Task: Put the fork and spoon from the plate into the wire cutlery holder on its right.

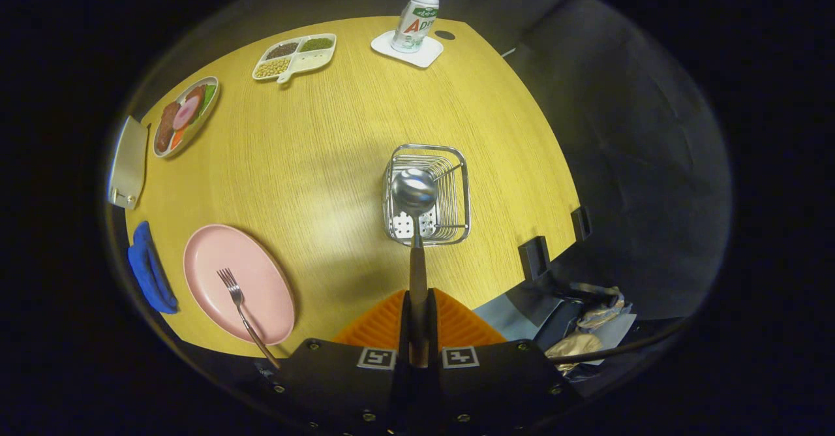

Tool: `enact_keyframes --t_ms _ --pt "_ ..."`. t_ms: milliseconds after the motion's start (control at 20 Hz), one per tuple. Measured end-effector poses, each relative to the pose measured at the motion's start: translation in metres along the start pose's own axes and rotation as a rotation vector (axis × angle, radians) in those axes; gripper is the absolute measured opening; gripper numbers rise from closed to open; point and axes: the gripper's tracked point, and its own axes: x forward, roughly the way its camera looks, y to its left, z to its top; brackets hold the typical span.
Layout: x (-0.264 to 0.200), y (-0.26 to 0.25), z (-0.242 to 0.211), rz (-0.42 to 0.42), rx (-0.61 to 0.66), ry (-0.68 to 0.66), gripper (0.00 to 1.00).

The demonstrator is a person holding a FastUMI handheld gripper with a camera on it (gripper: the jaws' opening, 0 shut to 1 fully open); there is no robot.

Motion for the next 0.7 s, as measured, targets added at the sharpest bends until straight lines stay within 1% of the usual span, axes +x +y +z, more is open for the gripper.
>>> enact_keyframes --t_ms 150,250,300,500,700 --pt "0.001 -0.005 0.009 -0.011 0.008 -0.032 0.14" --pt "-0.002 -0.012 0.013 -0.049 0.0 -0.042 0.19" --pt "-0.003 -0.013 0.014 -0.063 -0.009 -0.047 0.34" --pt "-0.013 -0.004 0.019 -0.053 -0.034 -0.095 0.36" --pt "-0.03 0.012 0.018 -0.066 -0.083 -0.139 0.36"
